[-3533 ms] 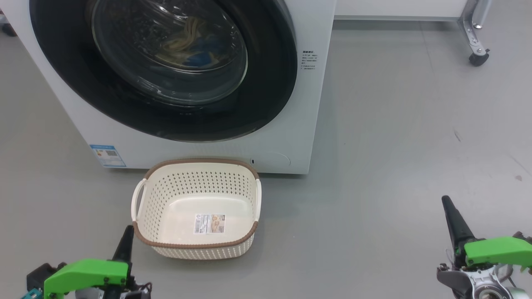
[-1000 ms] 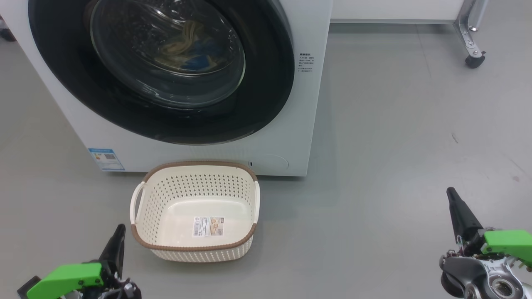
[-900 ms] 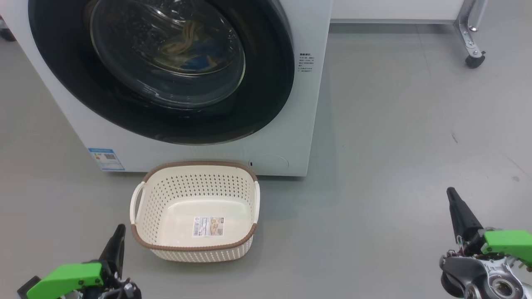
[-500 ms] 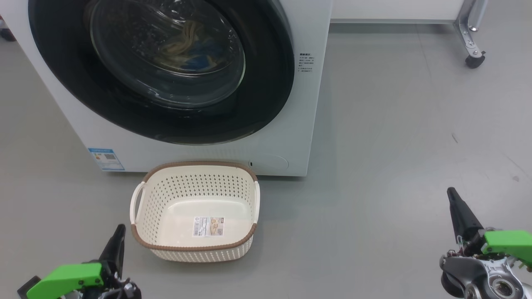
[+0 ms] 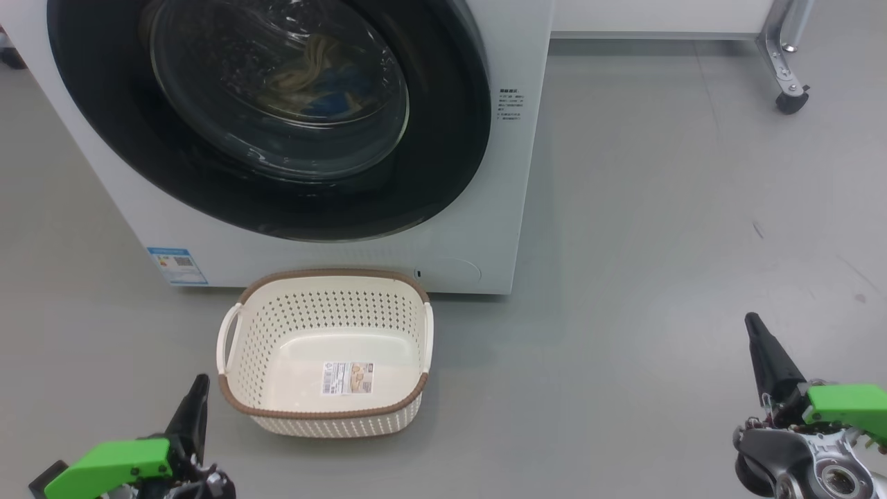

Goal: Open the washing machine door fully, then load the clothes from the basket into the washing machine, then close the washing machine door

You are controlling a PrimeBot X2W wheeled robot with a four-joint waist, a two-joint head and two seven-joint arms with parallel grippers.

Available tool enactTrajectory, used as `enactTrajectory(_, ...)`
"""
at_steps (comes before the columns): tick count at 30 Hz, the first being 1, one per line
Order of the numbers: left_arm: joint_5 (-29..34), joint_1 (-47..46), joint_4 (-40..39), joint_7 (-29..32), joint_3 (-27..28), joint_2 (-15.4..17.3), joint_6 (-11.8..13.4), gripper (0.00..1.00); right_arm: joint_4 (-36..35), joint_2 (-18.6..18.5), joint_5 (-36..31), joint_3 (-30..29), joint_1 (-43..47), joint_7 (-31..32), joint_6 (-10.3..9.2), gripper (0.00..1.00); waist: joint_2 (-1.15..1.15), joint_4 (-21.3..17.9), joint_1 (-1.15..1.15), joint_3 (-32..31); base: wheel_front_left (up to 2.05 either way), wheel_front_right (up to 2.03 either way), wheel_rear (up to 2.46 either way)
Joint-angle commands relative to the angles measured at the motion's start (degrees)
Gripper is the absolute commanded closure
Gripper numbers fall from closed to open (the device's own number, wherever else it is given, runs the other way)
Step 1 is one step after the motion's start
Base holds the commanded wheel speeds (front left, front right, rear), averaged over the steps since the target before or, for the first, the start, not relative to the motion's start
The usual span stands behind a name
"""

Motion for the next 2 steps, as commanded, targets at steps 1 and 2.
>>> enactTrajectory(1, -0.2, -1.5, -2.1, 0.4, 2.1, 0.6, -0.4, 1.00, -1.6, -0.5, -0.4, 0.9, -3.2, 0.3, -0.16, 1.00, 0.00, 0.0, 0.00, 0.0, 0.00, 0.00, 0.00)
enactTrajectory(2, -0.2, -1.5, -2.1, 0.4, 2.1, 0.6, -0.4, 1.00, -1.6, -0.5, -0.4, 0.9, -3.2, 0.3, -0.16, 1.00, 0.00, 0.0, 0.00, 0.0, 0.00, 0.00, 0.00)
